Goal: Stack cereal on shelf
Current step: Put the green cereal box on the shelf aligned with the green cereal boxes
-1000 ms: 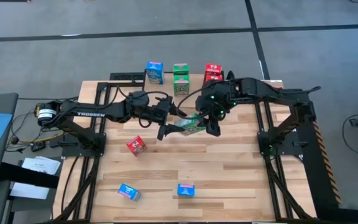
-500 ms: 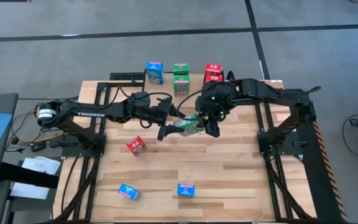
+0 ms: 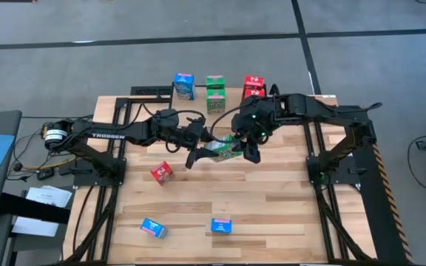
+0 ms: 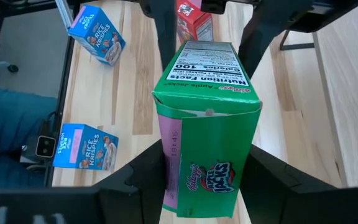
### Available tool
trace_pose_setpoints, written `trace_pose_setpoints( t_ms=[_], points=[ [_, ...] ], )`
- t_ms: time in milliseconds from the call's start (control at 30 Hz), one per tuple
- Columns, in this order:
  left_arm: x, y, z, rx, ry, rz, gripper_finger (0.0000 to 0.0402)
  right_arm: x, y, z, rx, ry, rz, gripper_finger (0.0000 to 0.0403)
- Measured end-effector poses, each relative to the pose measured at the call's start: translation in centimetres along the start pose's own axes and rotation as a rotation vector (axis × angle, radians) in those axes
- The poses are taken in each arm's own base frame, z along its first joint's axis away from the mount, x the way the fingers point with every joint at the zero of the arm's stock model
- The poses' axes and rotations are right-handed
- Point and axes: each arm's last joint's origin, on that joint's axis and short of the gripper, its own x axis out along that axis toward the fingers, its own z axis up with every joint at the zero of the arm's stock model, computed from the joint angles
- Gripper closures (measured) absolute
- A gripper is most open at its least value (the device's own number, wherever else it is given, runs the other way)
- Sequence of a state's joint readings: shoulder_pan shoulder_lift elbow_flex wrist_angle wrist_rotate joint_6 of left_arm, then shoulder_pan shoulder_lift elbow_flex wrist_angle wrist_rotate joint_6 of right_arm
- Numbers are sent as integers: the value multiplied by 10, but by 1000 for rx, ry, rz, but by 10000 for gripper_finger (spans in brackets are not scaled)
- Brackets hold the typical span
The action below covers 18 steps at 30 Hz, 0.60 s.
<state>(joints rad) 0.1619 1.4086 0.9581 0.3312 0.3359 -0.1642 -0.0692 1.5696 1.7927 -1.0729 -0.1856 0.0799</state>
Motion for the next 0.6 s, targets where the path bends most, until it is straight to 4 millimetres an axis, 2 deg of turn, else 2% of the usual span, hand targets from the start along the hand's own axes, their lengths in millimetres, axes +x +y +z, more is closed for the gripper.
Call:
trace_pose_setpoints(
  t_ms=[267, 500, 600],
  points=[
    [0, 0, 0, 0, -1, 0, 218, 0, 0, 0, 2, 2, 0, 207],
    [0, 0, 0, -2, -1, 0, 221, 0, 0, 0, 23, 1, 0, 205],
    [0, 0, 0, -4, -1, -1, 222, 0, 0, 0, 48, 0, 1, 193]
  ],
)
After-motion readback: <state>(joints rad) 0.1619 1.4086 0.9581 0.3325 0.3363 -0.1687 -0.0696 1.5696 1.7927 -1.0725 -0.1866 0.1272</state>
